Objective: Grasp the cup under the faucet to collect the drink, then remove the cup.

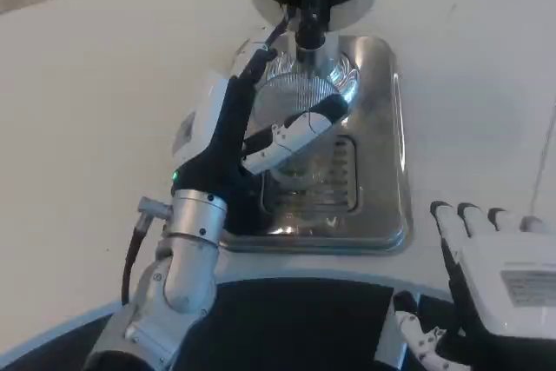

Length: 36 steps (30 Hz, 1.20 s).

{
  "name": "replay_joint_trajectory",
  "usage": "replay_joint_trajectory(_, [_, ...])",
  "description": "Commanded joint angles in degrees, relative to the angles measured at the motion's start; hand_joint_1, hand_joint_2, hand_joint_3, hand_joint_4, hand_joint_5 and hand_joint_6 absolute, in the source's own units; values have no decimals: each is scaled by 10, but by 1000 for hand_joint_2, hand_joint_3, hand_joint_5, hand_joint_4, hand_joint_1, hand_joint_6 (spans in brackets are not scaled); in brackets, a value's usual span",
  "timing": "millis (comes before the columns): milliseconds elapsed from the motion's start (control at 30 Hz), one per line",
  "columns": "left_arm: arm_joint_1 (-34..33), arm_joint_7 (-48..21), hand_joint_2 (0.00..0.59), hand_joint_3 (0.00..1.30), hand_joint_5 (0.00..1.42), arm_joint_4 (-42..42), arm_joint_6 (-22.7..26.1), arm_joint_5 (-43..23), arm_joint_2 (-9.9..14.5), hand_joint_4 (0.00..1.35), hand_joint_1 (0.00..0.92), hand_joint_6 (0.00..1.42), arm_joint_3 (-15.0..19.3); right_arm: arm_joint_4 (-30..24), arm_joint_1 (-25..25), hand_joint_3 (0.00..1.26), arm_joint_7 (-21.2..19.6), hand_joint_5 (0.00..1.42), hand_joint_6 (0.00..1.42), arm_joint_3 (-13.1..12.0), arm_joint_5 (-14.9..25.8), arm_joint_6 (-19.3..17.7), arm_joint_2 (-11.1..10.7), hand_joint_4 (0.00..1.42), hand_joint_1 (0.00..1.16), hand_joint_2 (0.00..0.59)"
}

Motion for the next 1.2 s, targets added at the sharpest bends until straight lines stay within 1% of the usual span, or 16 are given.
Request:
replay_joint_trajectory(33, [29,-2,31,141,181,-40,-5,1,22,45,155,184,2,-50,108,0,-20,0,0,144,-5,13,43,0,142,447])
replay_joint_trajectory(200, [50,-19,34,138,181,-66,-8,-9,51,44,149,184,14,-50,104,0,-27,0,0,137,12,10,46,0,139,446])
replay_joint_trajectory(333, [68,-31,36,138,182,-90,-14,-19,71,46,146,184,24,-50,103,0,-37,0,0,122,36,6,50,0,137,448])
replay_joint_trajectory(433, [88,-48,40,137,184,-121,-22,-32,93,55,134,183,38,-50,97,0,-41,0,0,111,51,-3,52,0,136,450])
replay_joint_trajectory(600, [115,-73,40,138,190,-159,-24,-52,115,62,132,183,55,-50,88,0,-46,0,0,97,70,-15,56,0,135,451])
replay_joint_trajectory(667, [125,-83,40,141,192,-172,-24,-58,122,64,131,183,61,-50,83,0,-48,0,0,91,77,-21,60,0,134,451])
replay_joint_trajectory(733, [149,-100,42,151,201,-199,-28,-66,139,73,124,183,69,-50,77,0,-54,0,0,83,87,-25,69,0,134,451])
replay_joint_trajectory(767, [163,-106,42,154,203,-214,-33,-62,149,75,122,183,71,-50,71,0,-58,0,0,75,97,-25,75,0,134,451])
replay_joint_trajectory(833, [183,-111,42,155,204,-235,-42,-53,163,76,120,183,77,-50,58,0,-67,0,0,48,126,-30,90,0,134,451])
replay_joint_trajectory(900, [208,-116,44,153,202,-254,-60,-42,181,76,119,183,81,-50,42,0,-75,0,0,14,163,-34,105,0,134,451])
replay_joint_trajectory(933, [222,-120,45,153,201,-262,-71,-38,192,76,119,183,84,-50,33,0,-79,0,0,-7,185,-38,113,0,134,451])
replay_joint_trajectory(967, [241,-126,46,154,201,-268,-85,-35,208,76,119,183,86,-50,18,0,-79,0,0,-35,214,-43,117,0,134,451])
replay_joint_trajectory(1000, [258,-131,47,154,200,-270,-99,-33,223,76,119,183,88,-50,10,0,-80,0,0,-57,237,-51,121,0,134,451])
replay_joint_trajectory(1033, [269,-135,48,155,199,-271,-107,-32,232,76,119,183,90,-50,1,0,-79,0,0,-82,260,-61,125,0,133,451])
replay_joint_trajectory(1067, [279,-138,49,155,199,-271,-115,-30,241,76,120,183,92,-50,-8,0,-79,0,0,-106,283,-70,128,0,134,453])
replay_joint_trajectory(1200, [309,-150,51,156,197,-265,-137,-32,265,76,120,183,103,-50,-32,0,-77,0,0,-187,363,-106,143,0,135,458])
